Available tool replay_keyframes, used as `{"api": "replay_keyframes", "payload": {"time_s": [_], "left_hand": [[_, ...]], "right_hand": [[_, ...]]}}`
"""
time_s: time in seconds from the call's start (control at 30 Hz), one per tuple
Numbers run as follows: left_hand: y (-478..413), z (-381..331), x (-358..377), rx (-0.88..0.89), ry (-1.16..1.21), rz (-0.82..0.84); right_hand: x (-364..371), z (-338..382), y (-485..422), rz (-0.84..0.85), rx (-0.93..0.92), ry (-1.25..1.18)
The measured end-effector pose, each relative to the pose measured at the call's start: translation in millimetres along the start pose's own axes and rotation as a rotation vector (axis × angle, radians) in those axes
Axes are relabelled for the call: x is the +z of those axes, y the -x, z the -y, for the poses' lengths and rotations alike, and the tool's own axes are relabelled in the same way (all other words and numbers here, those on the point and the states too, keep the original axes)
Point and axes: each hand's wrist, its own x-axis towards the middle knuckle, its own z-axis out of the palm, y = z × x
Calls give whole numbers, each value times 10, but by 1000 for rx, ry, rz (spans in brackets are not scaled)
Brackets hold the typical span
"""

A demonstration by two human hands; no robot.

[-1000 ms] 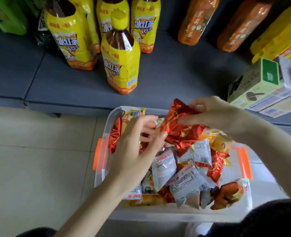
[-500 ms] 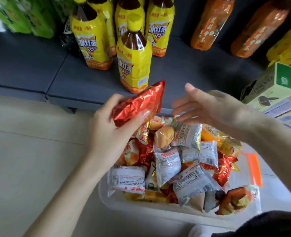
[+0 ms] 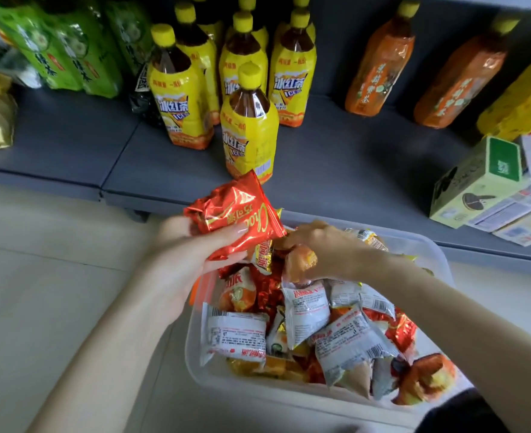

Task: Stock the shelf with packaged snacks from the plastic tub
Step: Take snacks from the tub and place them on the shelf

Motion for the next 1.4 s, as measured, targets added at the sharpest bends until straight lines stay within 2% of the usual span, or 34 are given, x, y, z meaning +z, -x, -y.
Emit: {"api": "replay_keyframes", "payload": {"time_s": [0.1, 0.2, 0.27, 0.37, 0.4, 0.5, 0.63, 0.73, 0.8, 0.93, 1.07, 1.23, 1.3, 1.4], "left_hand": [[-34, 21, -25, -21, 3, -20], [-61, 15, -39, -22, 49, -26], [-22, -53, -42, -26, 137, -67], [262, -185, -82, -37, 375, -165], [390, -248, -125, -31, 430, -207], [866, -552, -335, 39, 430, -318], [1478, -1316, -607, 93, 410, -364], [1889, -2022, -696, 106, 434, -391], [2136, -2533, -731, 133, 458, -398], [2536, -3507, -811, 260, 405, -366], [2734, -4365, -896, 367, 307, -388], [2587, -5235, -834, 547, 276, -356], [2355, -5455, -784, 518, 290, -378], [1937, -5681, -721, 412, 294, -314]], "right_hand": [[-1, 52, -15, -33, -36, 62], [-227, 116, 51, -84, 57, -110], [-447, 190, 135, -197, 140, -387], [-704, 480, 417, -361, 224, -1177], [-786, 604, 516, -386, 255, -1361], [-1115, 1023, 828, -342, 318, -1588], [-1867, 1619, 1180, -205, 264, -1795], [-2558, 2131, 1432, -137, 135, -1827], [-3071, 2473, 1583, -148, 54, -1751], [-4042, 2983, 1879, -233, -49, -1441], [-4894, 3273, 2091, -296, -268, -1355], [-5813, 3392, 2060, -517, -507, -1233], [-6035, 3282, 1850, -588, -485, -1240], [-6144, 2899, 1356, -696, -268, -1261]]}}
